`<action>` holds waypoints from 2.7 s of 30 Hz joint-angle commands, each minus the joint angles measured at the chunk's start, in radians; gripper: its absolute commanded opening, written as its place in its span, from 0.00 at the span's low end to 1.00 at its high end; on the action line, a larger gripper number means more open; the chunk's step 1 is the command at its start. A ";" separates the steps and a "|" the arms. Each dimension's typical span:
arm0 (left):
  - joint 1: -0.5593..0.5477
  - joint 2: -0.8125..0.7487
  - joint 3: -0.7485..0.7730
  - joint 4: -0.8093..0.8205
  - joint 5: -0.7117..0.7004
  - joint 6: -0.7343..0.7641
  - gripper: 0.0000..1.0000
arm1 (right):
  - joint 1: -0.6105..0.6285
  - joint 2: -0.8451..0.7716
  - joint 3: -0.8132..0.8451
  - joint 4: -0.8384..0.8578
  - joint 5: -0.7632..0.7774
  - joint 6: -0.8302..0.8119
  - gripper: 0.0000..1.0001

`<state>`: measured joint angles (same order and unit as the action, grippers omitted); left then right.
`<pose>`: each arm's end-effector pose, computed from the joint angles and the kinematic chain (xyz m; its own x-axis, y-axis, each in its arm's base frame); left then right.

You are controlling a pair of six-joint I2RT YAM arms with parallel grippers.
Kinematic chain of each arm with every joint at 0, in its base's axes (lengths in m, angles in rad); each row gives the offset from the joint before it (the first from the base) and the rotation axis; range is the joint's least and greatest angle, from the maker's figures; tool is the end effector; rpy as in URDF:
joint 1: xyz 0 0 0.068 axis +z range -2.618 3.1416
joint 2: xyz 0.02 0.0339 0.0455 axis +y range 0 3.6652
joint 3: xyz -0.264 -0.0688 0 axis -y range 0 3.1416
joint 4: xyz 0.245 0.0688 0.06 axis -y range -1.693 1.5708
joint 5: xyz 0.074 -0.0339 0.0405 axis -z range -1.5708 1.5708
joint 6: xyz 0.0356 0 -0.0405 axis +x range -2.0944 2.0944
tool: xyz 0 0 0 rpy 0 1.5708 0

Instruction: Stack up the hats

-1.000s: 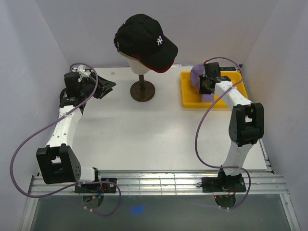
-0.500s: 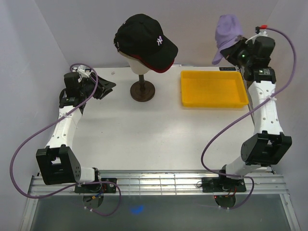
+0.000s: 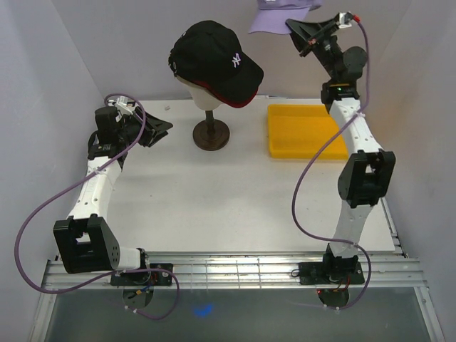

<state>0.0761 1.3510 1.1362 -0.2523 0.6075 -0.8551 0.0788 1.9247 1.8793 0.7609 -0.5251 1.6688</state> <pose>0.3074 0.0031 0.3311 -0.6310 -0.6695 -0.3919 -0.0463 0.5368 -0.8425 0.4353 0.0523 0.4787 -0.5072 0.8238 -0.2534 -0.6072 -0.1329 0.7833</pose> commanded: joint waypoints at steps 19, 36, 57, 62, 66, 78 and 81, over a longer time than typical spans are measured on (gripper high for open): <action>-0.004 -0.035 0.063 0.080 0.067 -0.001 0.55 | 0.318 0.201 0.432 0.173 0.024 0.388 0.08; -0.004 -0.020 0.189 0.062 0.094 -0.022 0.55 | 0.329 0.119 0.074 0.385 -0.042 0.574 0.08; -0.002 -0.024 0.185 0.028 0.078 0.013 0.55 | 0.289 -0.182 -0.261 0.123 -0.032 0.312 0.58; -0.004 -0.023 0.177 0.031 0.081 0.014 0.55 | 0.292 -0.326 -0.411 -0.061 0.017 0.174 0.59; -0.004 -0.023 0.172 0.031 0.077 0.021 0.55 | 0.380 -0.456 -0.431 -0.359 0.192 -0.058 0.61; -0.004 -0.081 0.128 0.015 0.029 0.011 0.55 | 0.720 -0.297 -0.054 -0.741 0.807 -0.222 0.63; -0.004 -0.082 0.131 0.010 0.028 0.011 0.55 | 0.743 -0.235 0.050 -0.793 0.872 -0.225 0.62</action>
<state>0.0761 1.3201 1.2644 -0.2356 0.6502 -0.8543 0.8032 1.6459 1.8404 0.0662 0.1726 1.4830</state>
